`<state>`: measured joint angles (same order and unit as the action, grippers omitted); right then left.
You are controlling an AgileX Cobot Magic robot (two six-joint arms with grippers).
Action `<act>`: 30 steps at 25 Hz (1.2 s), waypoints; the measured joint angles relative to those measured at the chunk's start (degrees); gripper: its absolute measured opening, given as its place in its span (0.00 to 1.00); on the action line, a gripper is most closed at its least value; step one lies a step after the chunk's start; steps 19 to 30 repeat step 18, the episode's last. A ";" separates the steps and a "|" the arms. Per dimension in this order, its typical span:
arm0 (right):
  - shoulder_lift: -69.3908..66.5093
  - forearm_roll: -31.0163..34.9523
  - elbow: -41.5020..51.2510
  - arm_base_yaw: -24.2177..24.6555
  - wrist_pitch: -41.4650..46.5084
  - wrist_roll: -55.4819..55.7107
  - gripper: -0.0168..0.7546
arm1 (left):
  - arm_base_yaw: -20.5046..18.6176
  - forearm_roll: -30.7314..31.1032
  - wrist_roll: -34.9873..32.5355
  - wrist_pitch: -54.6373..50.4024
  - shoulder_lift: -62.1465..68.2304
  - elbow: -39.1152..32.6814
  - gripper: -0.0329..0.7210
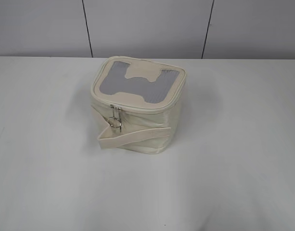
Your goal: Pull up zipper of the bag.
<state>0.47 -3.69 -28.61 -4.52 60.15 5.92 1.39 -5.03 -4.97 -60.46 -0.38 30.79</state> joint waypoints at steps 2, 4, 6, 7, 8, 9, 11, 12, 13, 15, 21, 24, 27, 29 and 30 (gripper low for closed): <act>0.00 0.00 0.00 0.00 0.00 0.00 0.42 | 0.00 0.00 0.00 0.00 0.00 0.00 0.32; 0.00 0.00 0.00 0.00 0.00 0.00 0.42 | 0.00 0.00 0.00 0.00 0.00 0.00 0.32; 0.00 0.00 0.00 0.00 0.00 0.00 0.42 | 0.00 0.00 0.00 0.00 0.00 0.00 0.32; 0.00 0.00 0.00 0.00 0.00 0.00 0.42 | 0.00 0.00 0.00 0.00 0.00 0.00 0.32; 0.00 0.00 0.00 0.00 0.00 0.00 0.42 | 0.00 0.00 0.00 0.00 0.00 0.00 0.32; 0.00 0.00 0.00 0.00 -0.02 -0.01 0.42 | 0.00 0.00 0.00 0.00 0.00 0.00 0.32; 0.00 0.00 0.00 0.00 -0.07 -0.01 0.42 | 0.00 0.00 0.00 0.00 0.00 0.00 0.32; 0.00 0.00 0.00 0.00 -0.07 -0.01 0.42 | 0.00 0.00 0.00 0.00 0.00 0.00 0.32; 0.00 0.00 0.00 0.00 -0.07 -0.01 0.42 | 0.00 0.00 0.00 0.00 0.00 0.00 0.32; 0.00 0.00 0.00 0.00 -0.07 -0.07 0.42 | 0.00 0.00 0.00 0.00 0.00 0.00 0.32; 0.00 0.00 0.00 0.00 -0.07 -0.07 0.42 | 0.00 0.00 0.00 0.00 0.00 0.00 0.32; 0.00 0.00 0.00 0.00 -0.07 -0.07 0.42 | 0.00 0.00 0.00 0.00 0.00 0.00 0.32; 0.00 0.00 0.00 0.00 -0.07 -0.07 0.42 | 0.00 0.00 0.00 0.00 0.00 0.00 0.32; 0.00 0.00 0.00 0.00 -0.07 -0.07 0.42 | 0.00 0.00 0.00 0.00 0.00 0.00 0.32; 0.00 0.00 0.00 0.00 -0.07 -0.07 0.42 | 0.00 0.00 0.00 0.00 0.00 0.00 0.32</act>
